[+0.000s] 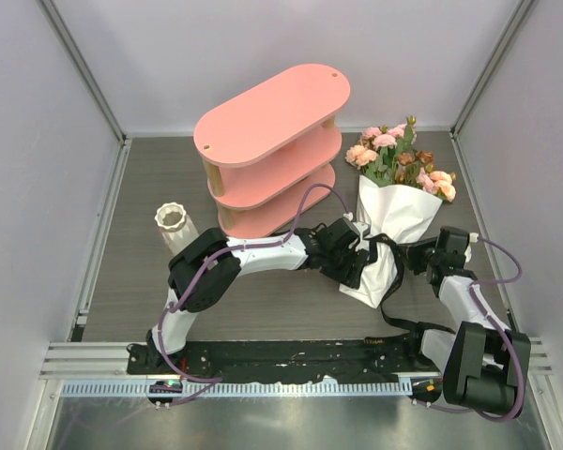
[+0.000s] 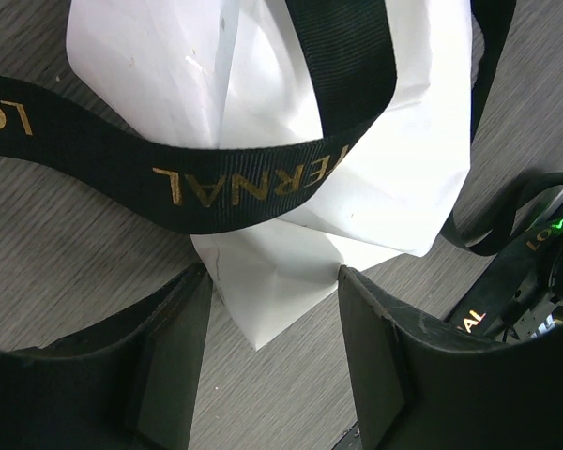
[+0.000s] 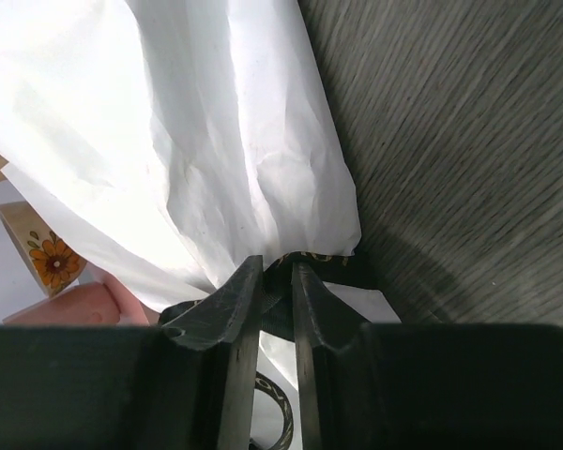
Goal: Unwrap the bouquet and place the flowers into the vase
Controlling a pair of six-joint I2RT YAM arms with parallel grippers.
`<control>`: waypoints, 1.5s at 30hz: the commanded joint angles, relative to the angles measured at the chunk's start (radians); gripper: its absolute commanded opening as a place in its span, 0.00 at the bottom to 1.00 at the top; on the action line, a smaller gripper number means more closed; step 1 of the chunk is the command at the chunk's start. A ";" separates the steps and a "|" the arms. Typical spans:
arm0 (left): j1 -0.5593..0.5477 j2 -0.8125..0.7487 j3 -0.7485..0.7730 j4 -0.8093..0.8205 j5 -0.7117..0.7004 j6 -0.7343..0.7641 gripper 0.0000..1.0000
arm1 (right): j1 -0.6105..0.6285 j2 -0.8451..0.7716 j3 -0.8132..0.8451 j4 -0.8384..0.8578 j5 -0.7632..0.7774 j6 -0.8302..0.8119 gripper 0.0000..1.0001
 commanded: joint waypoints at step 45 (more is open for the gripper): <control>0.017 -0.243 0.002 0.043 0.078 -0.022 0.74 | -0.009 -0.087 1.338 -0.511 0.042 -0.396 0.01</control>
